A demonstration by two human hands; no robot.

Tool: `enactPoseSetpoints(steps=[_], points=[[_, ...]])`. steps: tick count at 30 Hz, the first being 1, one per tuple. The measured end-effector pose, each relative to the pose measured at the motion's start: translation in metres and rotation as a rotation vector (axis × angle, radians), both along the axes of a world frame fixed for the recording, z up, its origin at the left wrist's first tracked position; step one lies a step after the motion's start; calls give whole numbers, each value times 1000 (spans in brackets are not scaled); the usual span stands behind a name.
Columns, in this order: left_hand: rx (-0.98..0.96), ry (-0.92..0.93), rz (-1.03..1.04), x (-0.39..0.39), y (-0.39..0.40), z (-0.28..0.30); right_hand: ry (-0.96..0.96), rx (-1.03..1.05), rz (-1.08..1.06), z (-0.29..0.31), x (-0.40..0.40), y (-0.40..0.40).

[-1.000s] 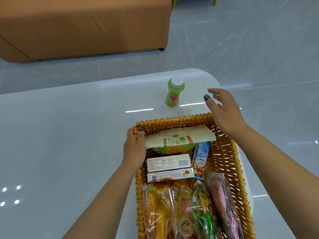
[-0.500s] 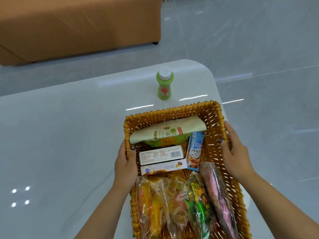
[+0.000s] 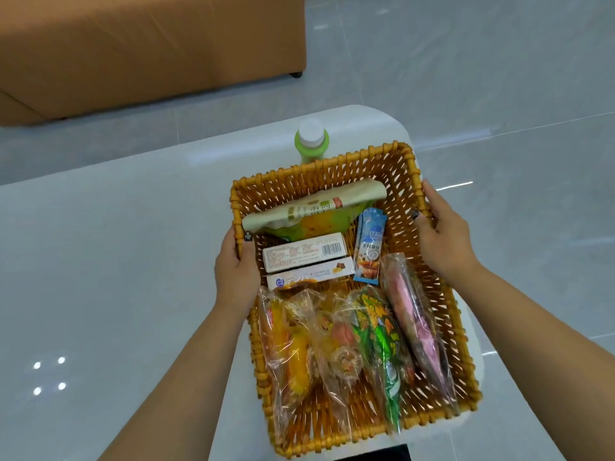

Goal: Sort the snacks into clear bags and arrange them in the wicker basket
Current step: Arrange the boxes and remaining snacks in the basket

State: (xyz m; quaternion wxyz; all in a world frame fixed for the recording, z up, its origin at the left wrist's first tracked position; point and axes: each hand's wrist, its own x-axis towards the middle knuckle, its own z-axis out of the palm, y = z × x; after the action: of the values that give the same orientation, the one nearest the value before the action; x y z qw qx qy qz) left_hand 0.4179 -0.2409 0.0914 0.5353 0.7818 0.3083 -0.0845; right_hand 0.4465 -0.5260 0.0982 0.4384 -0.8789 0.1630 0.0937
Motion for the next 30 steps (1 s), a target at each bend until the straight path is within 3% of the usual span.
enactPoseSetpoints(steps=[7, 10, 15, 18, 24, 28, 30], points=[[-35, 61, 49, 3, -4, 10, 8, 2, 32, -3, 2, 0], [-65, 75, 183, -7, -9, 24, 38, 23, 2, -1, 1, 1], [127, -15, 214, -72, -36, 54, -98, -38, -17, 23, -42, 7], [112, -51, 55, -118, -59, 53, -145, -19, 98, 35, -92, 12], [481, -157, -224, -164, -78, 48, 29, -128, 218, 19, -155, 16], [415, 225, -519, -161, -83, 58, 162, -205, 168, 18, -158, 24], [431, 264, -601, -162, -86, 57, 212, -212, 150, 27, -155, 27]])
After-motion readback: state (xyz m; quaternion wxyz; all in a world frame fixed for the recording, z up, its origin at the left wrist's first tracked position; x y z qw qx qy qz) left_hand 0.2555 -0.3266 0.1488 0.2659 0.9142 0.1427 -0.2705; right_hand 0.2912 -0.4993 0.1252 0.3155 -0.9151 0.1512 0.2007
